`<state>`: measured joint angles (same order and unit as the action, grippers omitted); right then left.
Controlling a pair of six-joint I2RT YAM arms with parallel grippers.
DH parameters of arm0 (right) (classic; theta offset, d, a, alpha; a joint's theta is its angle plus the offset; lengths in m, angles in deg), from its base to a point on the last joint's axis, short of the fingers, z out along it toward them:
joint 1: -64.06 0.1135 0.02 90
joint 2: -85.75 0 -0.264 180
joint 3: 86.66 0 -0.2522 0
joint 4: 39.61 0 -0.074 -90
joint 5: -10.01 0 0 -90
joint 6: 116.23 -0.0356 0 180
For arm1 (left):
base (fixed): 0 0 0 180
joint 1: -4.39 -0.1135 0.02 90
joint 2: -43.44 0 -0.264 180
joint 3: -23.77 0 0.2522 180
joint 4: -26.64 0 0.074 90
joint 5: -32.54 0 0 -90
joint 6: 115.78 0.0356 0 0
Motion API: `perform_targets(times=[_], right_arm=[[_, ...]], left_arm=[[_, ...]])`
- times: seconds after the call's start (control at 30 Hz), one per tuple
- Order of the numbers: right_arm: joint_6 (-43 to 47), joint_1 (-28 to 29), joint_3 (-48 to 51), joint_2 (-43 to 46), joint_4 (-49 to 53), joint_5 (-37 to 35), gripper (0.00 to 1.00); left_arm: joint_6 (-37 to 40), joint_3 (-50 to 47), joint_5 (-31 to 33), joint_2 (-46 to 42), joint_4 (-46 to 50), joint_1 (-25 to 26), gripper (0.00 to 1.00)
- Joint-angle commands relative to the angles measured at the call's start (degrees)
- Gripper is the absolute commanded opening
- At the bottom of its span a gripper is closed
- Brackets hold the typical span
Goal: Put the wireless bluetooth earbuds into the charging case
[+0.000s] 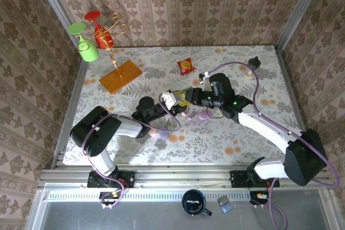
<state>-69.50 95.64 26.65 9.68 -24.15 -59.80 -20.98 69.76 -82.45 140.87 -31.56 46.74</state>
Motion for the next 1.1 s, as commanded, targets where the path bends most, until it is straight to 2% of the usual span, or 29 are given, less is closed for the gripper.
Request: perform_targets(times=[0.0,0.27,0.4,0.7,1.07], right_arm=[[1.43,0.77,-1.1,-0.91,2.46,-1.4,0.27],[2.56,0.77,-1.14,2.45,4.77,-4.01,0.34],[4.09,0.77,-0.49,4.87,3.35,-1.83,0.4],[6.96,0.77,0.07,9.97,2.15,0.15,0.43],[8.0,0.86,-7.79,2.37,6.21,3.04,0.45]], left_arm=[[0.1,1.8,-0.14,-0.36,-1.95,0.41,0.32],[-0.14,1.19,-0.04,-0.65,-1.89,-0.22,0.32],[-0.12,0.44,-0.62,-1.06,-1.97,-1.06,0.32],[4.54,-4.14,-2.94,-3.93,-1.79,-2.11,0.32],[6.73,-7.57,-4.81,-5.66,-1.51,-0.94,0.33]])
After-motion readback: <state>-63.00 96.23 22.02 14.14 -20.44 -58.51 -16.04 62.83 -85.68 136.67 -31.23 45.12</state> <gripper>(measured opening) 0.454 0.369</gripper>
